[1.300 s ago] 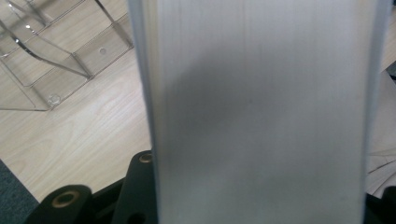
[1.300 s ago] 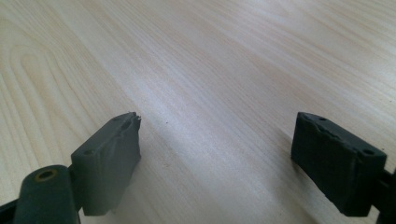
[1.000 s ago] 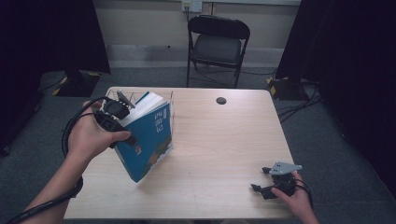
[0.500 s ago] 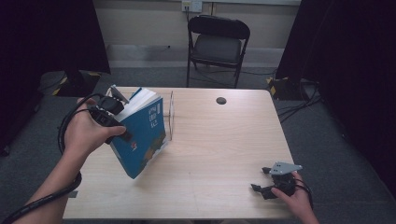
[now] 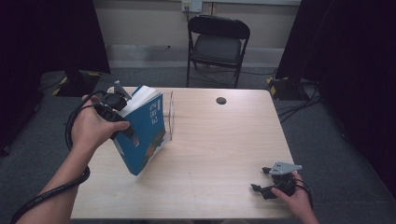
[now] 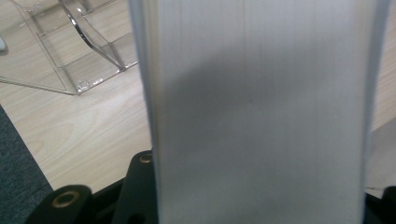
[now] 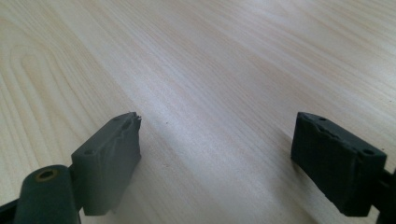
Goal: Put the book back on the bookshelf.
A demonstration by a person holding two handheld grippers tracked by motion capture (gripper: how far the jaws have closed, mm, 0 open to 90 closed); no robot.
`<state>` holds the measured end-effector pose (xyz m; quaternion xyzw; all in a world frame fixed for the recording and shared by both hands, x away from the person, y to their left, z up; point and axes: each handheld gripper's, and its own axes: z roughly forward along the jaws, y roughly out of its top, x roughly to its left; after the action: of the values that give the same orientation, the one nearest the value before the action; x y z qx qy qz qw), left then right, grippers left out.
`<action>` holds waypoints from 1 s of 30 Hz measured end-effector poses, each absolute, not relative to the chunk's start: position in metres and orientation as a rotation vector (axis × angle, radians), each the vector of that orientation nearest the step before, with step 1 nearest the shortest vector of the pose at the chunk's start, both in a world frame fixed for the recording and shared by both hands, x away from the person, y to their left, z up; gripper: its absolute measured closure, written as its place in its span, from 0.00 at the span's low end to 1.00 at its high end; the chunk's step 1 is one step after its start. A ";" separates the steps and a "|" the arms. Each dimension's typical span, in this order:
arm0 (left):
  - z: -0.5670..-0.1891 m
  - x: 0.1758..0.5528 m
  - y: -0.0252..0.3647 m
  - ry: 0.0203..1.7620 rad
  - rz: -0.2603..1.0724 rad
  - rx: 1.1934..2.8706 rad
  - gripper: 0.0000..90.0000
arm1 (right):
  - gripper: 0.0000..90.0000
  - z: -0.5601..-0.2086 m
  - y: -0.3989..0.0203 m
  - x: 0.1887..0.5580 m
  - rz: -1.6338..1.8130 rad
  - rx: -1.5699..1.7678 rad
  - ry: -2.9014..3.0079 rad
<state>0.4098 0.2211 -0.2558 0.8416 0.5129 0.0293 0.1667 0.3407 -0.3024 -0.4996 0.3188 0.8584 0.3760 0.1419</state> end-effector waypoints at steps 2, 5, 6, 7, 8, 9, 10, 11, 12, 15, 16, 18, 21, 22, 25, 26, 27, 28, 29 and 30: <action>-0.256 0.412 0.220 1.463 0.091 2.390 0.69 | 0.16 -0.500 -0.302 0.341 1.085 0.920 2.477; -0.256 0.415 0.219 1.474 0.099 2.389 0.69 | 0.16 -0.500 -0.302 0.341 1.085 0.920 2.477; -0.256 0.416 0.219 1.475 0.097 2.387 0.69 | 0.16 -0.500 -0.302 0.341 1.086 0.919 2.478; -0.257 0.417 0.218 1.478 0.095 2.382 0.69 | 0.16 -0.500 -0.302 0.341 1.086 0.919 2.477; -0.257 0.417 0.218 1.476 0.095 2.383 0.69 | 0.16 -0.500 -0.302 0.341 1.086 0.919 2.478; -0.257 0.418 0.217 1.477 0.090 2.384 0.69 | 0.16 -0.500 -0.302 0.341 1.086 0.919 2.478; -0.258 0.420 0.217 1.489 0.084 2.375 0.69 | 0.16 -0.500 -0.302 0.341 1.086 0.920 2.478; -0.258 0.420 0.216 1.505 0.085 2.367 0.69 | 0.16 -0.500 -0.302 0.341 1.086 0.920 2.478; -0.258 0.421 0.215 1.508 0.079 2.369 0.69 | 0.16 -0.500 -0.302 0.341 1.086 0.919 2.477; -0.259 0.424 0.211 1.521 0.088 2.377 0.69 | 0.17 -0.500 -0.302 0.341 1.086 0.919 2.478; -0.260 0.425 0.211 1.522 0.093 2.379 0.69 | 0.16 -0.500 -0.302 0.341 1.086 0.920 2.478; -0.260 0.427 0.210 1.529 0.103 2.377 0.69 | 0.16 -0.500 -0.302 0.341 1.086 0.920 2.477; -0.260 0.431 0.213 1.553 0.104 2.350 0.69 | 0.16 -0.500 -0.302 0.341 1.086 0.920 2.478; -0.260 0.432 0.214 1.549 0.102 2.350 0.69 | 0.16 -0.500 -0.302 0.341 1.086 0.920 2.477; -0.259 0.435 0.215 1.566 0.114 2.337 0.69 | 0.16 -0.500 -0.302 0.341 1.087 0.920 2.478; -0.260 0.435 0.215 1.572 0.116 2.330 0.69 | 0.17 -0.500 -0.303 0.341 1.087 0.918 2.478; -0.260 0.436 0.215 1.576 0.110 2.325 0.69 | 0.17 -0.500 -0.302 0.341 1.097 0.918 2.480; -0.260 0.436 0.215 1.572 0.111 2.327 0.69 | 0.17 -0.500 -0.302 0.341 1.097 0.917 2.479; -0.261 0.437 0.215 1.570 0.113 2.323 0.69 | 0.17 -0.500 -0.302 0.341 1.097 0.918 2.479; -0.261 0.438 0.214 1.578 0.112 2.317 0.69 | 0.17 -0.500 -0.302 0.341 1.092 0.917 2.480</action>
<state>0.4376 0.2142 -0.2612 0.8142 0.5546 0.0392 0.1672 0.3410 -0.3024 -0.4998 0.3176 0.8584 0.3778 0.1401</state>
